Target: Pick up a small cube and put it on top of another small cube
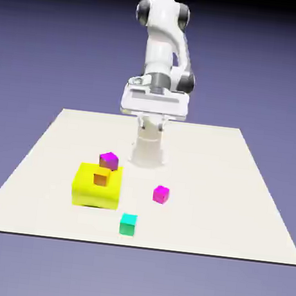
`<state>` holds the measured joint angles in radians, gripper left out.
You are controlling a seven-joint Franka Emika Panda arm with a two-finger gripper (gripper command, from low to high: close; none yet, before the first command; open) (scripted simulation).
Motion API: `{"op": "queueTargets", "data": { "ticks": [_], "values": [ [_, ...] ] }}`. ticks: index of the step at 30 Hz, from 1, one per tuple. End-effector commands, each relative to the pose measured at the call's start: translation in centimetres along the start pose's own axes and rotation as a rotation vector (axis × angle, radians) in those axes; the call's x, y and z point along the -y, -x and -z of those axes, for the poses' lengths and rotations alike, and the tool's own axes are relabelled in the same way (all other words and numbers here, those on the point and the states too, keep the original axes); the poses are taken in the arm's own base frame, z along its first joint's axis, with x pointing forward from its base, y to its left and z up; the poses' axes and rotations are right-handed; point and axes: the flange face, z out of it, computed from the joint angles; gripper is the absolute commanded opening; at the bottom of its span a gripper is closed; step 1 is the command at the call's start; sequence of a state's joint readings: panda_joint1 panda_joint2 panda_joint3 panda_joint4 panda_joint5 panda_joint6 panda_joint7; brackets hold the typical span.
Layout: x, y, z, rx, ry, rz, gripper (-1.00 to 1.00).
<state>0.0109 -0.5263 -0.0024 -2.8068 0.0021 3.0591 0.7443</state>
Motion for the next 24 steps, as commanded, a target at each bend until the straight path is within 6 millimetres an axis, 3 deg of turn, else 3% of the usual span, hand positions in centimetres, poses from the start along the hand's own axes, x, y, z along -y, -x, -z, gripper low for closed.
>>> {"op": "queueTargets", "data": {
  "ticks": [1, 15, 22, 24],
  "values": [
    [-0.4, 0.2, -1.1, 0.01, 0.011, -0.007, 0.0],
    [-8.3, 5.7, -14.8, 0.139, 0.185, -0.099, 0.0],
    [-13.8, 10.1, -20.0, 0.193, 0.282, -0.137, 0.0],
    [-14.0, 10.2, -20.2, 0.195, 0.286, -0.138, 0.0]
  ]
}}
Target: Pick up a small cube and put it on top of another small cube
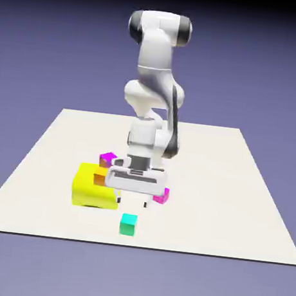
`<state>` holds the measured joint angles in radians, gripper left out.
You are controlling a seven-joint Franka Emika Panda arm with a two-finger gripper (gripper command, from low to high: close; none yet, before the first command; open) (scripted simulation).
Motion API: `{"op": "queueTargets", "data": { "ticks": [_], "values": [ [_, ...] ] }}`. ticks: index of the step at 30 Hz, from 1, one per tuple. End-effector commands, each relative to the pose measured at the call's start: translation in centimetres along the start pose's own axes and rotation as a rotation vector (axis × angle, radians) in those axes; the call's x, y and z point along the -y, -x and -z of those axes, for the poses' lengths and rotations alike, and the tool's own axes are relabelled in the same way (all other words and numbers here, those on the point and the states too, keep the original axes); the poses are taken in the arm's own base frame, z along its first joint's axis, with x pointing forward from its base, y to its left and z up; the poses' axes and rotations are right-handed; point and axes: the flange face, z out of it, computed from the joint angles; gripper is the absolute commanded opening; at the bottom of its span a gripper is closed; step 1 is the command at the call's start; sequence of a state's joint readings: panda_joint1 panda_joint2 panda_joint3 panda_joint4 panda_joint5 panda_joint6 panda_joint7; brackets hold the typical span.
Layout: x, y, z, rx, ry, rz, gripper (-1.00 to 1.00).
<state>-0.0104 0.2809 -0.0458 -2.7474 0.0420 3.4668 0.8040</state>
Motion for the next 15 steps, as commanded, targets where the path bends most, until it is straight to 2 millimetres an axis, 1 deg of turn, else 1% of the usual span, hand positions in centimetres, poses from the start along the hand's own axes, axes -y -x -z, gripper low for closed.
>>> {"op": "queueTargets", "data": {
  "ticks": [1, 7, 8, 9, 10, 15],
  "values": [
    [0.0, 0.0, -0.9, -0.001, 0.0, 0.0, 0.0],
    [-0.6, 0.6, -6.6, 0.0, 0.0, 0.0, 0.0],
    [-0.6, 0.6, -6.8, 0.0, 0.0, 0.0, 0.0],
    [-0.6, 0.6, -6.8, 0.0, 0.0, 0.0, -1.0],
    [-0.6, 0.6, -6.8, 0.0, 0.0, 0.0, -1.0],
    [0.0, 0.0, -2.1, -0.001, 0.001, 0.001, -1.0]
  ]
}}
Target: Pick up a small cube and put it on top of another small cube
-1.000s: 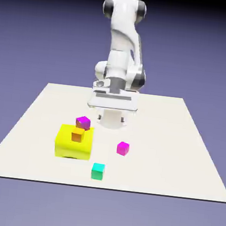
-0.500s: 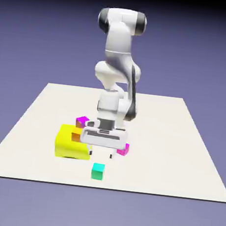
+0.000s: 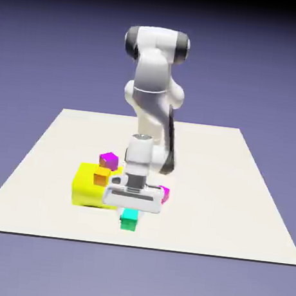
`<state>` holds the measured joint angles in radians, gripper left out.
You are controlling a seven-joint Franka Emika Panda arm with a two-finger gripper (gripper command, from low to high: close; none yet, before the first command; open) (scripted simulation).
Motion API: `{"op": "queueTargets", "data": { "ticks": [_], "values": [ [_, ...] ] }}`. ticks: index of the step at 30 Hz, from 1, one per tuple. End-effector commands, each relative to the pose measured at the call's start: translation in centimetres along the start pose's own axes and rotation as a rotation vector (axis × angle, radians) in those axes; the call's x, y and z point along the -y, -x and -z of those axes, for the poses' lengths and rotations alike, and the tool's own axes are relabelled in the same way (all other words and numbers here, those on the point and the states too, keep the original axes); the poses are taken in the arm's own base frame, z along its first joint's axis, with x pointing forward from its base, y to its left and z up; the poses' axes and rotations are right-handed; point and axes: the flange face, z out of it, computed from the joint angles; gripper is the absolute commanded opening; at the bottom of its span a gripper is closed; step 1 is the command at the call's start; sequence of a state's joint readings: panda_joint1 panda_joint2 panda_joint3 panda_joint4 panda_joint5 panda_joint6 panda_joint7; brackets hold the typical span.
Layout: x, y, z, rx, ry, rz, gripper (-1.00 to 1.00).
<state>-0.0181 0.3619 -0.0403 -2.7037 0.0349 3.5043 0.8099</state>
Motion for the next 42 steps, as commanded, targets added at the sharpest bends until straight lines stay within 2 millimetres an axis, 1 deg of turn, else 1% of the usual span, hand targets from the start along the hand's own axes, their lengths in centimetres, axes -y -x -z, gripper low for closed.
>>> {"op": "queueTargets", "data": {
  "ticks": [1, 2, 4, 9, 13, 16, 19, 22, 25, 29, 33, 37, 39, 40, 42],
  "values": [
    [0.0, 0.0, 0.9, 0.0, 0.0, 0.0, -1.0],
    [0.0, -0.1, 1.8, 0.001, 0.0, -0.001, -1.0],
    [0.0, -0.1, 2.1, 0.001, -0.001, -0.001, -1.0],
    [-1.9, -4.6, 6.0, 0.005, 0.057, 0.149, -1.0],
    [-4.0, -7.4, 9.3, 0.03, 0.087, 0.258, -1.0],
    [-5.8, -9.0, 11.7, 0.06, 0.096, 0.335, -1.0],
    [-7.8, -10.1, 14.1, 0.097, 0.091, 0.411, -1.0],
    [-9.8, -10.7, 16.3, 0.14, 0.07, 0.488, -1.0],
    [-11.8, -10.9, 18.3, 0.185, 0.034, 0.568, -1.0],
    [-14.4, -10.5, 20.5, 0.243, -0.041, 0.683, -1.0],
    [-16.8, -9.5, 22.2, 0.293, -0.145, 0.809, -1.0],
    [-18.9, -7.9, 23.5, 0.329, -0.274, 0.95, -1.0],
    [-19.7, -7.1, 23.9, 0.339, -0.339, 1.017, -1.0],
    [-19.7, -7.1, 23.9, 0.339, -0.339, 1.018, -1.0],
    [-19.6, -6.4, 21.8, 0.339, -0.344, 1.018, -1.0]
  ]
}}
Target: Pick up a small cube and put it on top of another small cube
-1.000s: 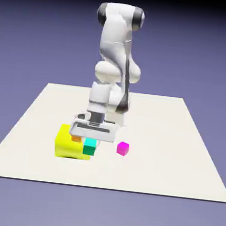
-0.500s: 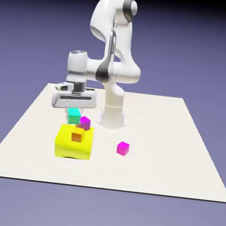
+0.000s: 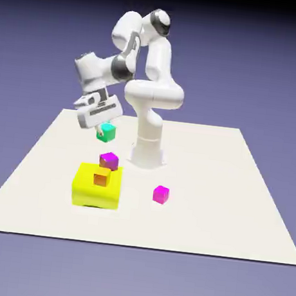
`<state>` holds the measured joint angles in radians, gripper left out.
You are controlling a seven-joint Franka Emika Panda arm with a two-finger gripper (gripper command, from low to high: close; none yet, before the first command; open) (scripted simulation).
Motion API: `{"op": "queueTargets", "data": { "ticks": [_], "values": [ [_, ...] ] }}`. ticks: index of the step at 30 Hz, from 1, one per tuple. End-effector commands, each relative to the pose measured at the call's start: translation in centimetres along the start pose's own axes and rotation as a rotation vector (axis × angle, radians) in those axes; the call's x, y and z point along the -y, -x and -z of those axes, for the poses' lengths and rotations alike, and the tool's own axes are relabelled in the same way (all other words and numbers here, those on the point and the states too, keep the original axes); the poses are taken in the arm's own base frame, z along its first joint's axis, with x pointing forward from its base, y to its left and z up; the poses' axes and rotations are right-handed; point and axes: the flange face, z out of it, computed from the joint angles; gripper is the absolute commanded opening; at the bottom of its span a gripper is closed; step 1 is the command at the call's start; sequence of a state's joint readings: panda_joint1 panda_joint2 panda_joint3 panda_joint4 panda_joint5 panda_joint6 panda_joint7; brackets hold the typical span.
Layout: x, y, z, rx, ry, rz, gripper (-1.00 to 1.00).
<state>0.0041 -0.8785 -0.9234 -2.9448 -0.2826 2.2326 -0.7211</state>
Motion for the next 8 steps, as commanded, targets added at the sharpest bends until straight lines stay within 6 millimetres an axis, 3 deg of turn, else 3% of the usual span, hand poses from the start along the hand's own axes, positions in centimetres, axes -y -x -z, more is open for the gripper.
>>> {"op": "queueTargets", "data": {
  "ticks": [1, 5, 6, 8],
  "values": [
    [-0.1, 0.1, -1.1, -0.001, 0.0, 0.0, -1.0],
    [-0.3, 0.6, -4.5, 0.0, 0.005, -0.001, -1.0],
    [-0.3, 0.6, -4.5, 0.0, 0.005, -0.001, 1.0],
    [-0.3, 0.4, -3.5, 0.0, 0.002, -0.001, 1.0]
  ]
}}
